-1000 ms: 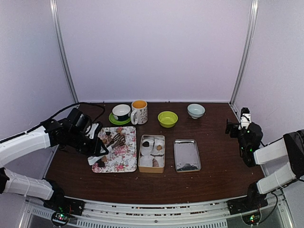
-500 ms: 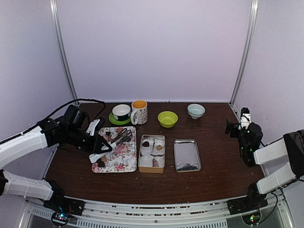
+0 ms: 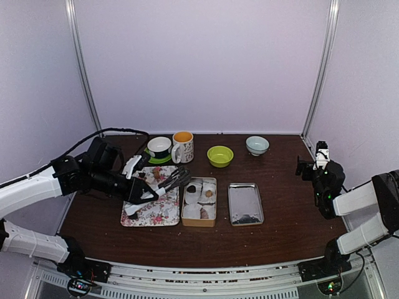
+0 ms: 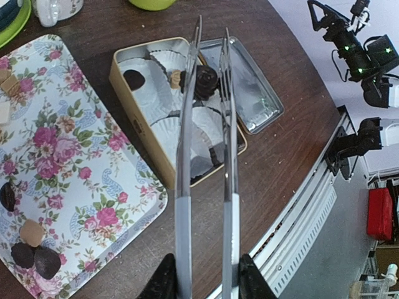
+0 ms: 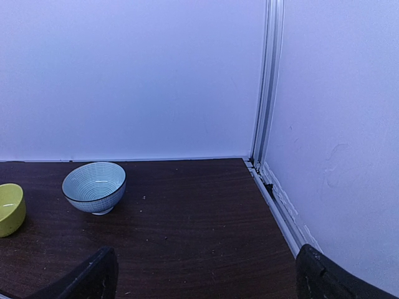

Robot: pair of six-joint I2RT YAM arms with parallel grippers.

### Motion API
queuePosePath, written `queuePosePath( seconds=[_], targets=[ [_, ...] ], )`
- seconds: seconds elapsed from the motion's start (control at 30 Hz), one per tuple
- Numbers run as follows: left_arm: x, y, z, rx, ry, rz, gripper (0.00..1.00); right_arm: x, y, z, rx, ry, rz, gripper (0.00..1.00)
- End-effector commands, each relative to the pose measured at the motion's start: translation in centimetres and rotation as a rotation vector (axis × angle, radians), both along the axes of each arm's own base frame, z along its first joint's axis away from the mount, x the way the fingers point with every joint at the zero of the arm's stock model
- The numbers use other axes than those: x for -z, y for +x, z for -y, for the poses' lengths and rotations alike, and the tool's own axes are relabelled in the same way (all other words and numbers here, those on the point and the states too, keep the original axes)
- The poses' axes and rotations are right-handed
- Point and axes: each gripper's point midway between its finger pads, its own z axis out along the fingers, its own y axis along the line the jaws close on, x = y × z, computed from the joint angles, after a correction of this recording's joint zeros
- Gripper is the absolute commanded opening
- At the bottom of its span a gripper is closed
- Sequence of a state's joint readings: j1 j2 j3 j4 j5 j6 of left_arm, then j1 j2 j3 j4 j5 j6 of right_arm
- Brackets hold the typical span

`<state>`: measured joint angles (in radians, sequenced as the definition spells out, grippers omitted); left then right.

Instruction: Pack the chocolate

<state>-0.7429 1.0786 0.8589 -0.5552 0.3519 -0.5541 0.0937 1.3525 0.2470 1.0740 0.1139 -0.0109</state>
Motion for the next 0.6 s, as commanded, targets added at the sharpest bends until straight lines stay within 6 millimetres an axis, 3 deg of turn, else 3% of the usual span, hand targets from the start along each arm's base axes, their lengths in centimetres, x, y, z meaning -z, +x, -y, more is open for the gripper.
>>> queuePosePath(
  seconds=[0.0, 0.33, 0.57],
  targets=[
    [-2.8, 0.5, 2.6, 0.075, -0.066, 0.105, 0.27, -0.3, 0.0, 0.5, 0.025, 0.01, 0.013, 1.0],
    [-1.0, 0.1, 3.8, 0.126, -0.023, 0.074, 0.25, -0.3, 0.0, 0.5, 0.026, 0.01, 0.013, 1.0],
    [2.2, -1.0, 3.4, 0.157, 0.063, -0.019, 0.25, -0.2, 0.0, 0.6, 0.026, 0.01, 0.012, 1.0]
  ],
)
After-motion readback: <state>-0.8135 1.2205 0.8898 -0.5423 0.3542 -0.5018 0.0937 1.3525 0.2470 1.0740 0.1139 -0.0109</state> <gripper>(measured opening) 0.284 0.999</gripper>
